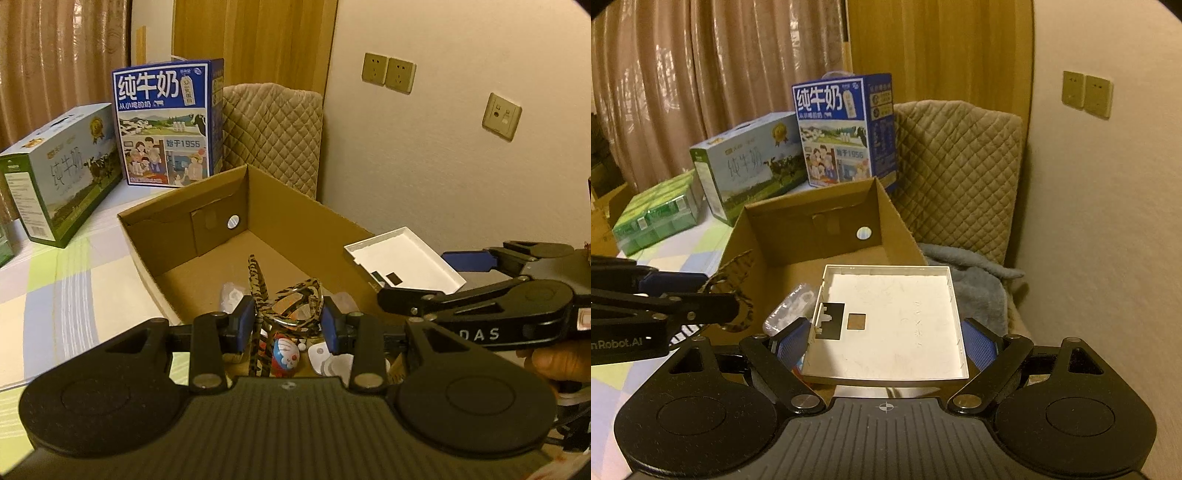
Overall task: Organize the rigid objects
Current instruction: 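Lower the cord into the box and open the left gripper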
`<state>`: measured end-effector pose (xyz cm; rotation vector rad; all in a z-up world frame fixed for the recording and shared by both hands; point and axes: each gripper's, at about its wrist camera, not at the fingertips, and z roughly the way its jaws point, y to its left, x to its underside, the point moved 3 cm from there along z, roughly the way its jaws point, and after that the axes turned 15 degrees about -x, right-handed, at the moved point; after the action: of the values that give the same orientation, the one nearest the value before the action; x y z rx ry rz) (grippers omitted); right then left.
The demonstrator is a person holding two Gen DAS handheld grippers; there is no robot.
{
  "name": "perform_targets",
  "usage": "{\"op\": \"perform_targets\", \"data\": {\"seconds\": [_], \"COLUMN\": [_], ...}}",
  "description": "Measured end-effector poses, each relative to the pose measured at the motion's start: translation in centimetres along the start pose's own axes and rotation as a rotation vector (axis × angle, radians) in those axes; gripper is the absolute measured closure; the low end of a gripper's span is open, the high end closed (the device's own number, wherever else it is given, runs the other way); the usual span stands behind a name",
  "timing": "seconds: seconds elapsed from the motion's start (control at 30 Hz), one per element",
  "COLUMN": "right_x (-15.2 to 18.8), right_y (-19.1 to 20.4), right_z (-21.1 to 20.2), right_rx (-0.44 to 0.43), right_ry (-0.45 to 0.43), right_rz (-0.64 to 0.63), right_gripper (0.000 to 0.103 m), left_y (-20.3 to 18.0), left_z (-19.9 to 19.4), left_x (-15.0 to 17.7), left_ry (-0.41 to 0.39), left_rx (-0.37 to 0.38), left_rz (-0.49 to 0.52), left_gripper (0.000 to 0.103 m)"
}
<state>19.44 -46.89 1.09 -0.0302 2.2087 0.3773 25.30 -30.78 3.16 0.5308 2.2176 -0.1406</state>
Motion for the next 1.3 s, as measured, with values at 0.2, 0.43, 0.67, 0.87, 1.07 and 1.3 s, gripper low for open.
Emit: {"op": "perform_targets", "data": {"seconds": [0.2,0.43,0.67,0.87,1.07,1.3], "right_x": [0.1,0.1,0.1,0.1,0.1,0.3], "right_y": [-0.5,-0.6,-0.8,-0.9,-1.0,-1.0], "right_z": [1.2,1.6,1.6,1.6,1.6,1.6], "right_rx": [-0.003,-0.003,0.000,0.006,0.005,0.012], "right_ry": [0.015,0.019,0.019,0.017,0.018,0.018], "right_rz": [0.003,0.001,0.001,-0.001,0.000,0.001], "right_gripper": [0.019,0.019,0.019,0.019,0.019,0.019], "left_y": [-0.6,-0.6,-0.7,-0.7,-0.8,-0.3], "left_z": [1.4,2.2,2.4,2.5,2.5,2.2], "left_x": [0.5,0.7,0.6,0.5,0.6,0.1], "left_ry": [0.030,0.046,0.045,0.044,0.049,0.026], "left_rx": [0.003,0.005,0.007,0.007,0.004,-0.002], "left_rz": [0.008,0.013,0.018,0.024,0.026,0.005], "left_gripper": [0.070,0.070,0.070,0.070,0.070,0.061]}}
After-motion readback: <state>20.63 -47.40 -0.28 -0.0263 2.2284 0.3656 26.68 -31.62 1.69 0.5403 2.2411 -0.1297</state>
